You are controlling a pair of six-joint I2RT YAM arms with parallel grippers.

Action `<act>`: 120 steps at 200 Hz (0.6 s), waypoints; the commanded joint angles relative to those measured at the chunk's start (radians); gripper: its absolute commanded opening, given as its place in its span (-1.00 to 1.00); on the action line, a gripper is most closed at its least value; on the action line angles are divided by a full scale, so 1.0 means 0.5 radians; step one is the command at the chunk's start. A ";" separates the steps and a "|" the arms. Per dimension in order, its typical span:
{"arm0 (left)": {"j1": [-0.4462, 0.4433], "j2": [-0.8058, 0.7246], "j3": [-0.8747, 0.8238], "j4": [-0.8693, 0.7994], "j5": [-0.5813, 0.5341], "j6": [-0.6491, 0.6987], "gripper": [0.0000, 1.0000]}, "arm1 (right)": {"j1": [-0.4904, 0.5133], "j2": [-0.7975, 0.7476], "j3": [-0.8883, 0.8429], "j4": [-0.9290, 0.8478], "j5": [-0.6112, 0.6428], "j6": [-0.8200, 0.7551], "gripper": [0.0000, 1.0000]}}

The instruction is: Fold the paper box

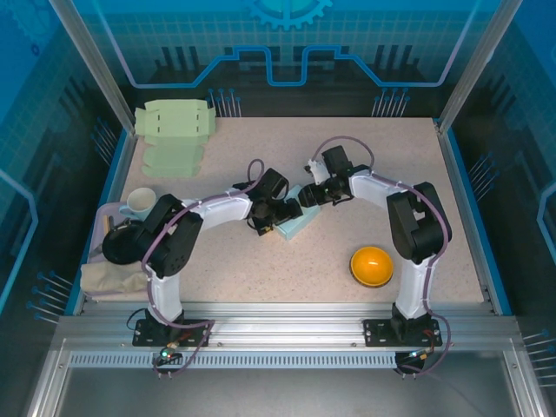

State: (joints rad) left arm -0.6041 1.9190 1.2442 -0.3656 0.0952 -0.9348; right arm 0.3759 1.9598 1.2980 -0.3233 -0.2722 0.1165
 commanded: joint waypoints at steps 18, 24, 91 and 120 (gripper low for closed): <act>-0.013 0.198 0.216 0.006 0.039 0.138 0.79 | 0.046 0.027 -0.021 0.015 -0.231 0.074 0.01; -0.013 0.218 0.253 -0.003 0.047 0.147 0.77 | 0.042 0.011 -0.030 0.015 -0.232 0.071 -0.01; -0.014 0.612 1.092 -0.211 0.140 0.398 0.65 | -0.201 -0.228 -0.066 0.054 -0.170 0.155 -0.07; -0.015 1.022 1.852 -0.396 0.234 0.482 0.63 | -0.385 -0.250 0.012 0.065 -0.132 0.211 -0.07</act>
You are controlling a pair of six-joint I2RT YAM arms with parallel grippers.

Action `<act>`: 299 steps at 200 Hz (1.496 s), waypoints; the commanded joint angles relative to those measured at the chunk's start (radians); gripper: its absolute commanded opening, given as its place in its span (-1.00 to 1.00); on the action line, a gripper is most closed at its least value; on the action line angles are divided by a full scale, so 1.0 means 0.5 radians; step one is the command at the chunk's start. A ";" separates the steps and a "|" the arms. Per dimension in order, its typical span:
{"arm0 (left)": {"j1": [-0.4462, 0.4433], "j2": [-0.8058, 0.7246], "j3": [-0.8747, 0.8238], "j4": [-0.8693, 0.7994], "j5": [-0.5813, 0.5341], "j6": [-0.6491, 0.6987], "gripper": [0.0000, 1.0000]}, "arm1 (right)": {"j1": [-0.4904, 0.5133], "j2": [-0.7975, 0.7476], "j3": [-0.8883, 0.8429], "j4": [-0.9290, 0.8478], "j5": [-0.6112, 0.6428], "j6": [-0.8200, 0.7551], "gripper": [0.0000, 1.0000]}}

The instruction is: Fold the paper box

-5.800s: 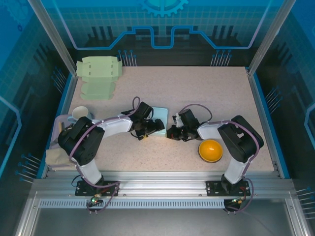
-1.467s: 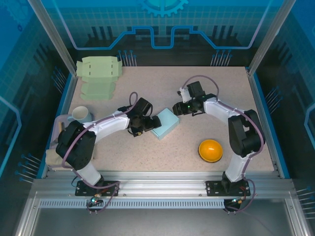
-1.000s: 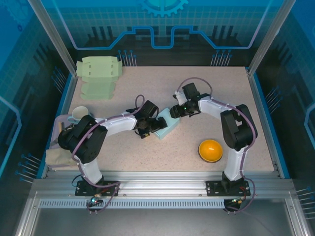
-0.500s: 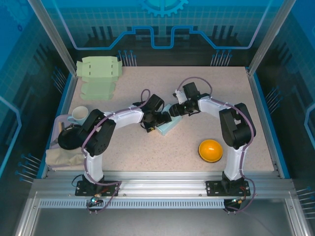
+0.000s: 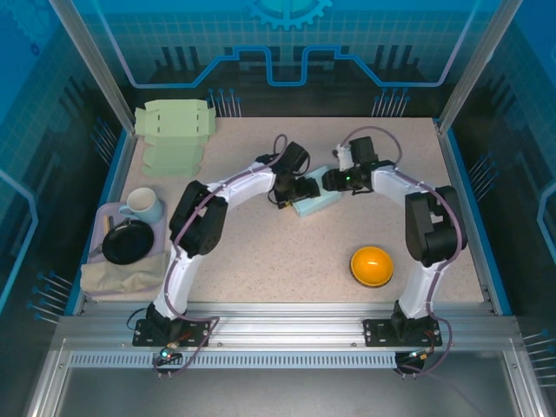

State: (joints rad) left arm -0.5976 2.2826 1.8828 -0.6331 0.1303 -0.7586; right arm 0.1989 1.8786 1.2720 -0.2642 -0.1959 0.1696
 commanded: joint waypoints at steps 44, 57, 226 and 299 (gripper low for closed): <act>0.019 0.985 1.657 0.314 0.348 -0.165 0.64 | -0.283 0.098 0.388 -0.082 -0.227 0.113 -0.07; 0.044 1.051 1.581 0.659 0.341 -0.377 0.65 | -0.318 0.184 0.487 -0.104 -0.173 0.103 -0.07; 0.204 0.721 1.187 0.514 0.347 -0.116 0.80 | -0.342 0.091 0.536 -0.408 0.327 0.214 0.00; 0.527 0.061 0.591 0.057 0.073 0.340 0.81 | -0.220 0.276 0.484 -0.309 0.151 0.455 -0.02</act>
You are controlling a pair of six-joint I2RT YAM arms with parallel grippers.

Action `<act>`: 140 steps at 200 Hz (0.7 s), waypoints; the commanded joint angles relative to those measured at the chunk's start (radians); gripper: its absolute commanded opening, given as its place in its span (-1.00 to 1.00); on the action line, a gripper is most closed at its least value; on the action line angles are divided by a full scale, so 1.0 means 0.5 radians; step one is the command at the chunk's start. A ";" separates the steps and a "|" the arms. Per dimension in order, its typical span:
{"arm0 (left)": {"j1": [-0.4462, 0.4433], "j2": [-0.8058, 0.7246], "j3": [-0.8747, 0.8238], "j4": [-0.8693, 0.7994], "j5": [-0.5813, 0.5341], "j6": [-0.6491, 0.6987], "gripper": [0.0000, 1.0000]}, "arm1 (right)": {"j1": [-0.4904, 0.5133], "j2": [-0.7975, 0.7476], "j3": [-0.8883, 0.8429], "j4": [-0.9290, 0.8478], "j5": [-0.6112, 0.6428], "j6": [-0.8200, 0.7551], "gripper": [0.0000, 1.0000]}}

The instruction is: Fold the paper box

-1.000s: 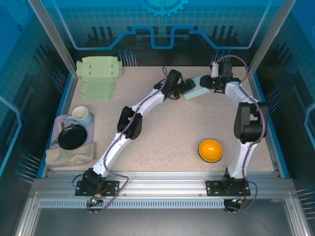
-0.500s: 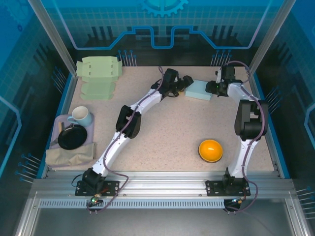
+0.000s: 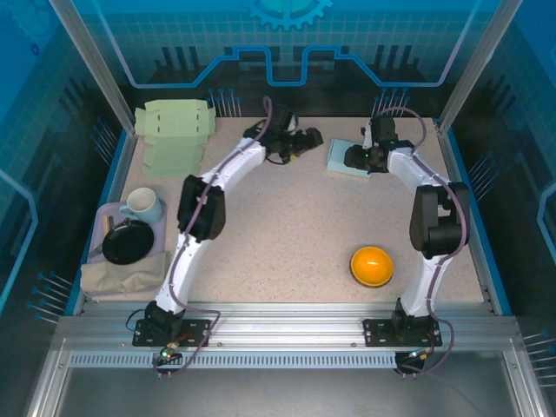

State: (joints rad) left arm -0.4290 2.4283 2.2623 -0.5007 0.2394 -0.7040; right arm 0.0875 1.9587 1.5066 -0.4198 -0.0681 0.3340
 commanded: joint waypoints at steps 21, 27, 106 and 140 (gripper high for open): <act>0.327 -0.313 -0.287 -0.288 -0.243 0.374 0.82 | 0.004 0.186 0.054 0.004 -0.156 0.175 -0.02; 0.360 -0.322 -0.309 -0.312 -0.268 0.413 0.83 | 0.004 0.202 0.067 0.002 -0.161 0.178 -0.02; 0.704 -0.049 -0.036 -0.611 -0.812 0.834 0.88 | -0.087 0.394 0.306 -0.093 -0.077 0.001 -0.02; 0.741 0.133 0.149 -0.788 -1.192 1.013 0.90 | -0.063 0.285 0.238 -0.078 -0.071 -0.066 -0.02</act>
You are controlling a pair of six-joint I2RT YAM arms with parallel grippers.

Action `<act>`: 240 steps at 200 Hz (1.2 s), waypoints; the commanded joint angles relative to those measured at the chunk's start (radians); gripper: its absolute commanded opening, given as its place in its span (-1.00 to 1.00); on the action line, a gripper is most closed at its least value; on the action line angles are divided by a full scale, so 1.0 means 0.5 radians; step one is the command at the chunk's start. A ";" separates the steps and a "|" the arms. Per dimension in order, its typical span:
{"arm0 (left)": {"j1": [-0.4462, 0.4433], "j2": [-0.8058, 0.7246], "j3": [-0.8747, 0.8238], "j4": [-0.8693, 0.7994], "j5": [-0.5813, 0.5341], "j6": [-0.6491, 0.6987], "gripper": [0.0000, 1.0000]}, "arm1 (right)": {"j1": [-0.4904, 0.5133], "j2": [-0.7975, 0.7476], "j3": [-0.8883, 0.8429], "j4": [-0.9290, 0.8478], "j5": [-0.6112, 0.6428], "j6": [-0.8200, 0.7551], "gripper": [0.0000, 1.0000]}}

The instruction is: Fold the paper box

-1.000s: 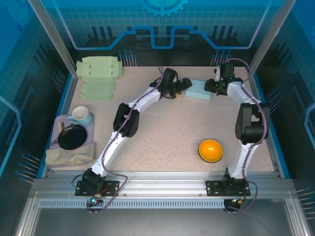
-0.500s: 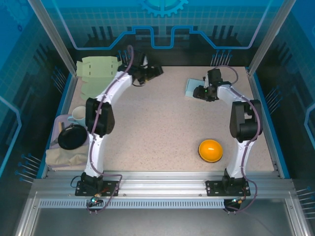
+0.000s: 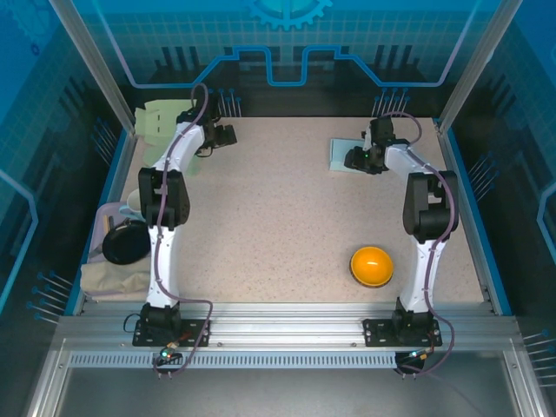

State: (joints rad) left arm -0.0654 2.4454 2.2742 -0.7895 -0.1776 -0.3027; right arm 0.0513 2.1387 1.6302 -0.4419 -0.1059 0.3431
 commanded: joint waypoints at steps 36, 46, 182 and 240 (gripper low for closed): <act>0.076 0.136 0.021 -0.154 -0.525 0.353 0.85 | 0.070 -0.280 -0.202 0.029 -0.019 -0.107 -0.02; 0.106 0.147 0.023 -0.158 -0.531 0.353 0.80 | 0.083 -0.335 -0.257 0.055 -0.047 -0.100 -0.02; 0.211 0.161 -0.069 -0.094 -0.086 0.498 0.66 | 0.310 -0.625 -0.361 0.000 -0.097 -0.124 -0.01; 0.214 0.208 -0.066 -0.107 -0.213 0.543 0.60 | 0.335 -0.611 -0.405 0.019 -0.122 -0.115 -0.01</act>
State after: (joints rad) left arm 0.0372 2.5103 2.2539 -0.8330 -0.2615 -0.0494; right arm 0.2096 1.8580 1.4445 -0.4263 -0.1436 0.2947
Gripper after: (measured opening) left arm 0.811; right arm 0.494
